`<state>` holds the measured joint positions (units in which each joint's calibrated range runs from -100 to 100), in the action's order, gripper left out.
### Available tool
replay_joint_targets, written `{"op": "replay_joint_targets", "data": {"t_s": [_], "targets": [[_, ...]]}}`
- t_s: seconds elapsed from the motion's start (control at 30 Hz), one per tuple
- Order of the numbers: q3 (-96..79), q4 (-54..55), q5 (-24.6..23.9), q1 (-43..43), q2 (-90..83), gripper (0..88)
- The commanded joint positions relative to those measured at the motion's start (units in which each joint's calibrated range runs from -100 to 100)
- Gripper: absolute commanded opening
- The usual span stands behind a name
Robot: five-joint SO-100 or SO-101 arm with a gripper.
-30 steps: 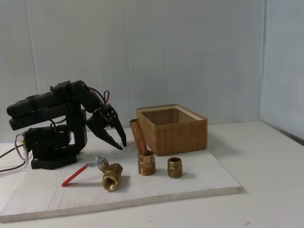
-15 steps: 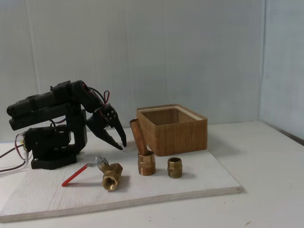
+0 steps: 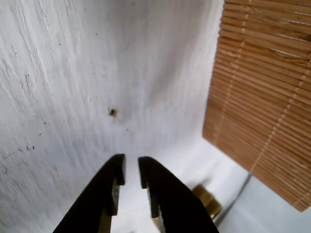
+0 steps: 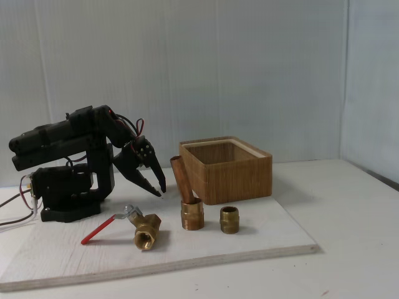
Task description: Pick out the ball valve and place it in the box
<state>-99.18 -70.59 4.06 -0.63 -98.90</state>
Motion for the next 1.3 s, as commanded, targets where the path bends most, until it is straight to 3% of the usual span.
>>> {"op": "replay_joint_targets", "data": {"t_s": [0.0,1.03,1.27], "targets": [[-0.6,-0.8,0.2,-0.1,0.5,2.1],[-0.4,1.1,0.4,-0.3,0.3,2.1],[11.5,1.4,0.3,0.0,0.3,2.1]]}}
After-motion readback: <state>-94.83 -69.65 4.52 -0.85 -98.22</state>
